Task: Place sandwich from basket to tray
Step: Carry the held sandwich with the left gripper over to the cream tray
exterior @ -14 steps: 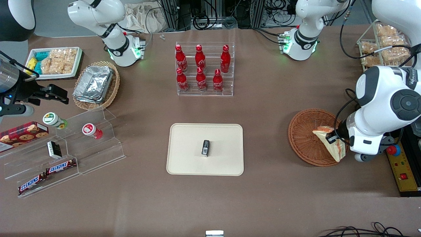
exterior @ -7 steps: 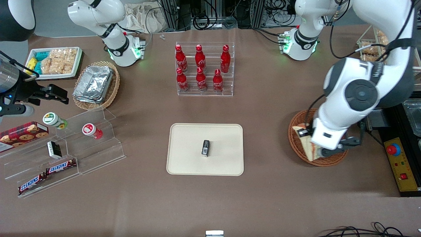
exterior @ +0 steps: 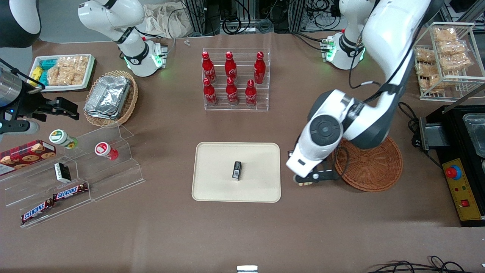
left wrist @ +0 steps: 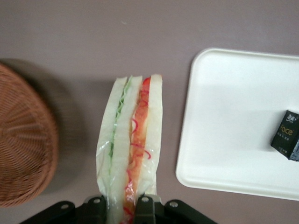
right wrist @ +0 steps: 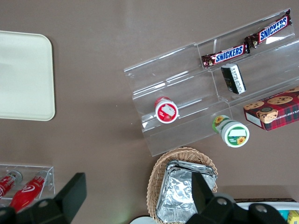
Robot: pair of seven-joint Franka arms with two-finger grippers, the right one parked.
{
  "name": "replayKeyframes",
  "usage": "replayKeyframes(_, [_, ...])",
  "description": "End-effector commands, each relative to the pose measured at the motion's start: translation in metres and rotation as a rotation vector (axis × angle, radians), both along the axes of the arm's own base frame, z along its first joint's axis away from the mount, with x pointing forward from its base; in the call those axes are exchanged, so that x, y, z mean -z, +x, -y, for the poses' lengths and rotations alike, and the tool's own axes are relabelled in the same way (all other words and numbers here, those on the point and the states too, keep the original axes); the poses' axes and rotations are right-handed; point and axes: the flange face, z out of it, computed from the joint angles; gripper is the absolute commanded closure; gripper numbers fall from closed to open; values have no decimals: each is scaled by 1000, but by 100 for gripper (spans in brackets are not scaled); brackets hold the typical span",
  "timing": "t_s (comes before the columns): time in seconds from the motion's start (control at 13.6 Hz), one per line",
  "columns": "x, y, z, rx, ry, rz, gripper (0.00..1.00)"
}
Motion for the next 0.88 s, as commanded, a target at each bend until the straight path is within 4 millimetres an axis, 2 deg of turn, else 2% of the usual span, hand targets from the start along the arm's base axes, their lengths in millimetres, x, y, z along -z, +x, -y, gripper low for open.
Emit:
replayKeyframes(0.0, [38,9,45,65,-35,24,100])
replayKeyframes(0.15, [69,1,73,112,-58,53,100])
replayKeyframes(0.29, [91,-3,81,120,-68,41,100])
replayKeyframes(0.59, [110,-8,92,135,-90,46,100])
replayKeyframes(0.66, [115,-8,94,130,-100,54,85])
replayKeyframes(0.73, [116,-8,95,130,-106,64,1])
replayKeyframes(0.81, [113,-7,95,134,-108,76,0])
